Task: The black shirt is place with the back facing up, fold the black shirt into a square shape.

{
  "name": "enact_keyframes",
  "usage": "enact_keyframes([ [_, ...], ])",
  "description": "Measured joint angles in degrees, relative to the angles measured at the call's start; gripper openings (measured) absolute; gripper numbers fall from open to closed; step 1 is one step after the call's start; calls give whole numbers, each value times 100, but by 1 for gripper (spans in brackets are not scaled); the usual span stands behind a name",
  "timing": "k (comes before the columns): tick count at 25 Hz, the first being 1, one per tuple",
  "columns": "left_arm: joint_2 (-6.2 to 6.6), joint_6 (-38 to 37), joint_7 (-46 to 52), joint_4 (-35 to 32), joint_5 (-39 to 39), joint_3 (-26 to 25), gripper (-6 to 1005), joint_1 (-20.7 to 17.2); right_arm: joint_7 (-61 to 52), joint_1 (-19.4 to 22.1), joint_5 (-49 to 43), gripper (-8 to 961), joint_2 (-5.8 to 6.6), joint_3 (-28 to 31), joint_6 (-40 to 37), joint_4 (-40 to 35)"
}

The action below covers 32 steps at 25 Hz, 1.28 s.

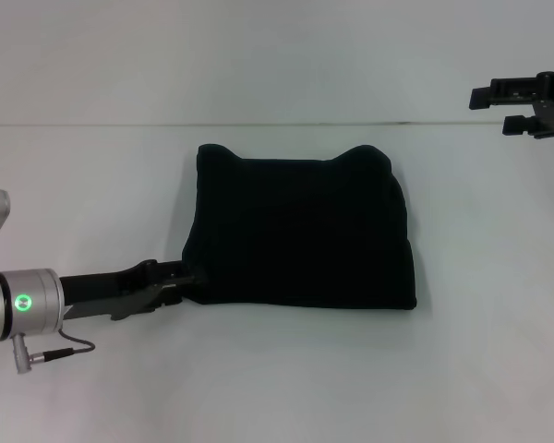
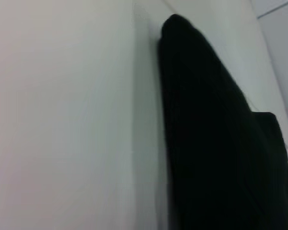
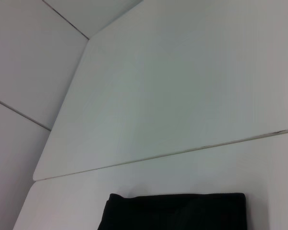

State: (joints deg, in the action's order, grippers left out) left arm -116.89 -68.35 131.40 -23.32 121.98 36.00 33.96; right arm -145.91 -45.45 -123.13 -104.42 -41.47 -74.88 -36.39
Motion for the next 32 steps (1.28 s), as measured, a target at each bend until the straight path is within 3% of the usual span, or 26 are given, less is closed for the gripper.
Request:
enact_keyframes([
  [5,20,71,296,62,133,3,680,78,13,8,0,896,0,8,8,0],
  [11,7,190,281,65,106,-32,460,78,19,39,0,895,0,8,9,0],
  [15,-6,191,266,65,80,-51,255,55,19,51,-1,895,0,8,9,0],
  [24,-18,13,215,27,67,-51,100,48,19,65,-1,895,0,8,-1,0],
  [32,24,-545,224,-176,61,-124,80,-157,19,87,0,895,8,14,-7,0],
])
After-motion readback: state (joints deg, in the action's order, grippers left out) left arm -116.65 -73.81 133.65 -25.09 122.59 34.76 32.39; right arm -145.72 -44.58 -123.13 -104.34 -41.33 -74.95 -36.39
